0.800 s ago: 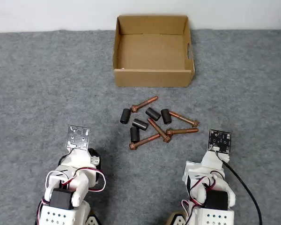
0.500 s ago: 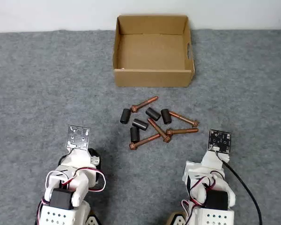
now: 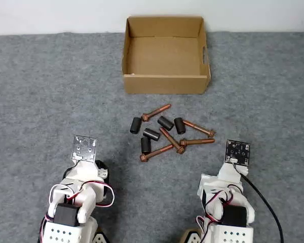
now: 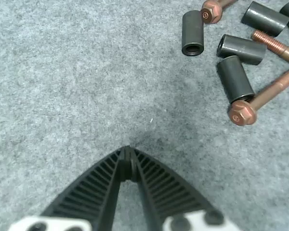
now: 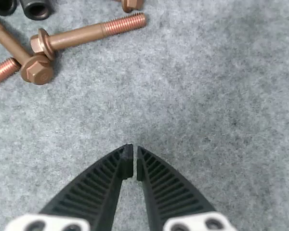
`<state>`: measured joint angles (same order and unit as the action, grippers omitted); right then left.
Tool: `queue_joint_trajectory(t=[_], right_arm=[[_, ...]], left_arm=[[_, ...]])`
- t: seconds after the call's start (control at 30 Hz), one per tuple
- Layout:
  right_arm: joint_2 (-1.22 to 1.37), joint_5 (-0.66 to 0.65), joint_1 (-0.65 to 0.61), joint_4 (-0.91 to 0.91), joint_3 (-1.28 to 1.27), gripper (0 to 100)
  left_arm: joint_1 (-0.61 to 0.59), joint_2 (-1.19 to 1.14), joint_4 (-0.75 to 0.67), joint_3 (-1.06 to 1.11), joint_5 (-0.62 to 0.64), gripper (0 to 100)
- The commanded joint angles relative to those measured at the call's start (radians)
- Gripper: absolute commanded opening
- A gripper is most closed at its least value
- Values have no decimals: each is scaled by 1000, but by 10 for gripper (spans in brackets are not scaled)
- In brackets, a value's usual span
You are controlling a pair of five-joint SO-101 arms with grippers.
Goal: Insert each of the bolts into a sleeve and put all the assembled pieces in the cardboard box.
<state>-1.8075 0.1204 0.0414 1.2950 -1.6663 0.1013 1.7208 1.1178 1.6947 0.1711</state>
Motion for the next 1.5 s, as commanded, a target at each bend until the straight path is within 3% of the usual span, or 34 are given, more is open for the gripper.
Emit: queue_joint_trajectory(t=[0.0,1.47], right_arm=[[-5,3,5,8,-17,9],[-5,3,-31,8,-17,9]], left_arm=[[-2,8,3,-7,-6,6],[-2,8,3,-7,-6,6]])
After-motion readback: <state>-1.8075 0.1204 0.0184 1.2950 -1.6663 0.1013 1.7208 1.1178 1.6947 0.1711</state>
